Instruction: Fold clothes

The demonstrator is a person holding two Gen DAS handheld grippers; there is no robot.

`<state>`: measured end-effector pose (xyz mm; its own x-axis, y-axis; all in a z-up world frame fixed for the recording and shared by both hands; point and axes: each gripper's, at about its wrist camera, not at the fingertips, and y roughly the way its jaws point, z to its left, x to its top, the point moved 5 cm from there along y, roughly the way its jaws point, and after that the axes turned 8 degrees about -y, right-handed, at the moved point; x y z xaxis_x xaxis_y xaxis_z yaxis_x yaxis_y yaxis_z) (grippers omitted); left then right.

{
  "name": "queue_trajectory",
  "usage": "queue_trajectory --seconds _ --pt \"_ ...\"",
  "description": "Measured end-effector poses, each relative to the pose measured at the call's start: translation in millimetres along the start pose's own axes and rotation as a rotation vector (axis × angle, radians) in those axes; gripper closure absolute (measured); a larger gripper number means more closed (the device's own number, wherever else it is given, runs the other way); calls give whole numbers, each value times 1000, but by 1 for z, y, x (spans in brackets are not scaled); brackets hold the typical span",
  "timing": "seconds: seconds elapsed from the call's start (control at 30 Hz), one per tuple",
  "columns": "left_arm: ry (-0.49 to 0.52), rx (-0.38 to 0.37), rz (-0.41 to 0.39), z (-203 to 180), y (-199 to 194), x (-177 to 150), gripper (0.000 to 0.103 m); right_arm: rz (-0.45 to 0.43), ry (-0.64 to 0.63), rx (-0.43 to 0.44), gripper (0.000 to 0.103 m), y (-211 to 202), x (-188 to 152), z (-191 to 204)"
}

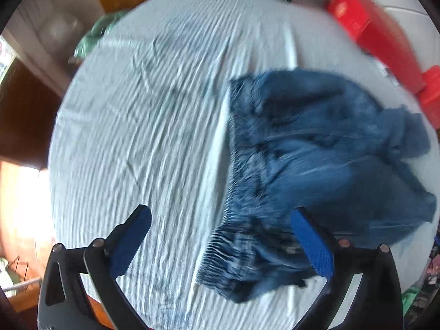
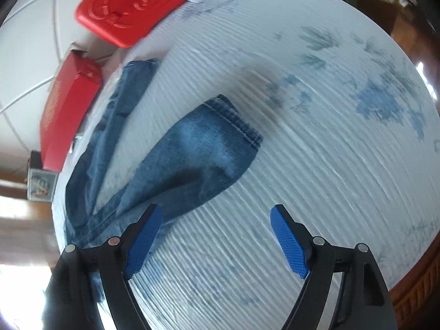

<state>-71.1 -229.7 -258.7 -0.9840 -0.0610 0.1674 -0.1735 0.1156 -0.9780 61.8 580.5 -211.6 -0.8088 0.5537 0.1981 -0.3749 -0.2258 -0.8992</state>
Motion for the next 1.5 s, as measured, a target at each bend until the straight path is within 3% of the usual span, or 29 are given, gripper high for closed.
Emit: queue_trajectory --seconds 0.07,0.13,0.2,0.4,0.47,0.5,0.53,0.57,0.6,0.67,0.73,0.83,0.9,0.97,1.0,1.07,1.1,1.17,1.2,1.3,1.4,1.5 --pt "-12 -17 32 2 15 -11 0 0 29 -29 23 1 2 -6" --pt "-16 -32 49 3 24 -20 0 -3 51 -36 36 2 5 -10" --pt "-19 -41 61 2 32 -27 0 2 60 -40 41 5 10 -10" --pt "-63 -68 110 2 56 -40 1 41 112 -48 38 40 24 -11" --pt "-32 -64 100 -6 50 -40 25 49 110 -56 39 52 27 -10" --pt "-28 -65 97 -11 43 -38 59 49 83 -64 60 53 29 -1" --pt "-25 -67 93 -16 36 -36 70 48 55 -73 100 54 32 7" --pt "0 -23 49 -20 23 -30 71 47 27 -82 98 56 34 15" --pt "44 -3 -11 -23 6 -25 71 44 -2 -89 98 56 37 23" --pt "41 -28 -92 -20 -31 -16 71 -49 -66 -58 99 22 44 43" --pt "15 -91 -125 -10 -59 -16 71 -142 -104 5 99 -24 43 55" --pt "62 -57 -112 -3 -58 -38 71 -199 -127 15 99 -76 19 40" --pt "81 -52 -74 3 -42 -55 71 -180 -108 -9 99 -89 -8 13" --pt "92 -25 -14 11 -16 -72 71 -102 -71 -57 89 -78 -36 -20" --pt "90 -8 12 16 -5 -79 71 -34 -38 -126 76 -65 -53 -44" --pt "69 20 68 23 16 -92 66 69 15 -258 73 -42 -81 -86" --pt "56 19 73 25 14 -93 64 85 32 -266 73 -38 -87 -95" --pt "41 23 53 27 1 -90 56 67 64 -213 73 -40 -94 -105" --pt "40 29 29 27 -11 -87 46 57 78 -188 73 -41 -97 -110" --pt "60 34 -103 20 -64 -69 32 2 59 -168 58 -53 -85 -108" --pt "75 16 -207 6 -101 -52 3 -48 29 -172 49 -57 -65 -104" --pt "82 3 -225 -8 -91 -34 2 -61 -24 -158 49 -45 -44 -87"
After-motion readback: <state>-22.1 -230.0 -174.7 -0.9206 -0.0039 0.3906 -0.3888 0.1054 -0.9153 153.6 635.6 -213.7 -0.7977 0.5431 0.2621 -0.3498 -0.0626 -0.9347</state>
